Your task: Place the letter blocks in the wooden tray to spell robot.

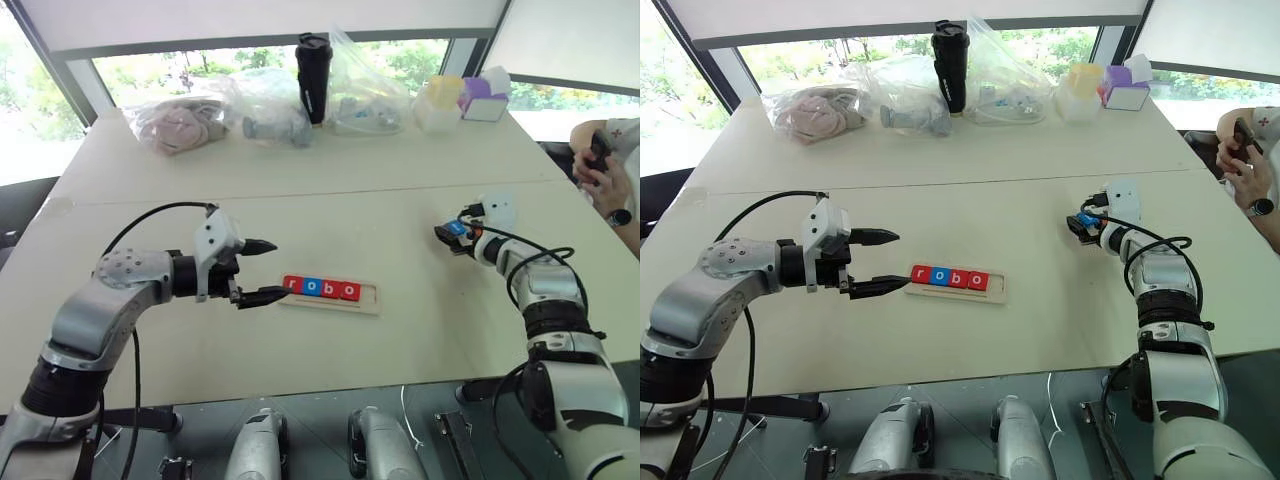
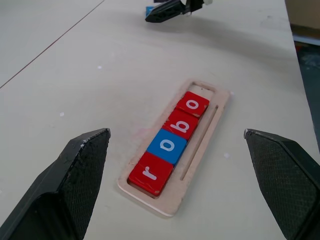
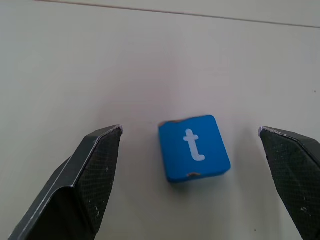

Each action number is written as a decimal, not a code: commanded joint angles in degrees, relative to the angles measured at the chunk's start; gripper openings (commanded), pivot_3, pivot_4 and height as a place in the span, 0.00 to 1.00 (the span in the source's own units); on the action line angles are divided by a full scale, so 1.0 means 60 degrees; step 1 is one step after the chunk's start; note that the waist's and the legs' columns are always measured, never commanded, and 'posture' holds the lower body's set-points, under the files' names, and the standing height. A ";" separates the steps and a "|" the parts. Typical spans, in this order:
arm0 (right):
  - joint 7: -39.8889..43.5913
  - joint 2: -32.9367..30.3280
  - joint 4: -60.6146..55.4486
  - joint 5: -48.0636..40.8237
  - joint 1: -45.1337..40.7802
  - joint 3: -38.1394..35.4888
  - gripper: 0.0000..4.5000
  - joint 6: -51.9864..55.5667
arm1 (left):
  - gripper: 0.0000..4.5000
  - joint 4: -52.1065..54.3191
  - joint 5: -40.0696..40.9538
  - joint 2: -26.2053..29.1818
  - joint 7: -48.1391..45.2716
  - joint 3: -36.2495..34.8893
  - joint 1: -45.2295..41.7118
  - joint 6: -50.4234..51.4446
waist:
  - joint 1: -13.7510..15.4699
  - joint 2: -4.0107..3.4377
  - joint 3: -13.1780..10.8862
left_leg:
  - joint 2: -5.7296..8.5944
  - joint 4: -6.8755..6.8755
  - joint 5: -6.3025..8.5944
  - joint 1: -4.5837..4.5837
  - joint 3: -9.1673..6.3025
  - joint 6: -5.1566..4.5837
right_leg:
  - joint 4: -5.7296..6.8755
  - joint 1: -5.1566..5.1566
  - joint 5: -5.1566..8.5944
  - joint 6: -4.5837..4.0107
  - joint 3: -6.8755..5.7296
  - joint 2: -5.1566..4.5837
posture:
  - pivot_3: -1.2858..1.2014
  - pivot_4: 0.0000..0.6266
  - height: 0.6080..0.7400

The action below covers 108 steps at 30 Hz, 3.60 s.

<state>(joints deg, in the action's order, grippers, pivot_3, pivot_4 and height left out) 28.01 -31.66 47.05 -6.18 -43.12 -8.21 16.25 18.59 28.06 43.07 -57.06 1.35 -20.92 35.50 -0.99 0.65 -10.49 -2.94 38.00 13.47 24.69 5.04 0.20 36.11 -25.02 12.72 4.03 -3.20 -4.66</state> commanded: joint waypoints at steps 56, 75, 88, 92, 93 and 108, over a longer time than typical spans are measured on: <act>-0.2607 0.2468 -1.5587 -0.2061 0.6420 -0.0510 0.99 0.8324 | 1.00 -0.0607 -0.0682 -0.0056 -0.0516 0.0515 -0.0501 -0.1075 | 0.0060 -0.0018 0.0003 | -0.0005 -0.0004 0.0003 0.0054 -0.0046 0.0005 | -0.0018 -0.0048 0.0001 -0.0020 -0.0008 -0.0013 | 0.52 0.24 1.00; 0.6656 -0.3374 -0.6936 -0.1511 0.5851 0.0614 0.99 -0.0456 | 1.00 -0.0484 -0.0365 0.0161 -0.1047 0.0383 -0.0499 -0.0643 | 0.0022 0.0002 -0.0004 | 0.0003 0.0021 0.0003 0.0053 -0.0048 -0.0002 | -0.0010 -0.0038 0.0008 -0.0002 -0.0008 0.0001 | 0.52 0.24 1.00; 0.7448 -0.2739 -0.4531 -0.0817 0.3664 0.1774 0.94 -0.1849 | 1.00 0.0283 -0.0119 0.0299 -0.0448 0.0005 0.0122 -0.0240 | 0.0113 0.0011 -0.0009 | 0.0005 0.0028 0.0002 0.0045 -0.0027 -0.0001 | -0.0002 -0.0020 0.0008 0.0002 -0.0012 -0.0001 | 0.52 0.24 1.00; 0.7483 -0.2767 -0.4717 -0.0817 0.3832 0.1739 0.58 -0.1949 | 1.00 0.0215 -0.0108 0.0347 -0.0420 -0.0019 0.0127 -0.0262 | 0.0085 0.0011 -0.0009 | 0.0004 0.0028 0.0002 0.0019 -0.0028 -0.0001 | 0.0002 0.0001 0.0008 0.0002 -0.0012 0.0000 | 0.52 0.24 1.00; 0.7480 -0.2788 -0.4828 -0.0846 0.3893 0.1713 0.46 -0.1920 | 1.00 0.0152 -0.0127 0.0342 -0.0430 0.0001 0.0097 -0.0291 | 0.0083 0.0011 -0.0009 | 0.0004 0.0028 0.0002 0.0010 -0.0027 -0.0001 | 0.0002 0.0009 0.0008 0.0001 -0.0012 0.0000 | 0.52 0.24 1.00; 0.6894 -0.3128 -0.6613 -0.0895 0.4545 0.1410 0.24 -0.1154 | 1.00 -0.0435 -0.0317 0.0189 -0.0563 0.0259 -0.0322 -0.0609 | 0.0089 0.0010 -0.0009 | 0.0001 0.0025 0.0003 -0.0032 -0.0029 0.0001 | -0.0001 0.0045 0.0009 -0.0002 -0.0010 -0.0004 | 0.52 0.24 1.00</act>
<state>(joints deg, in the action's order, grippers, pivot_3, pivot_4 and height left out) 70.40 -50.00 7.93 -11.83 -15.55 1.61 9.71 15.68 25.99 44.26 -60.14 3.56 -21.87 32.89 -0.46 0.71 -10.54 -2.94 38.15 13.49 24.49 4.87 0.20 36.11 -24.75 12.78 4.02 -3.26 -4.69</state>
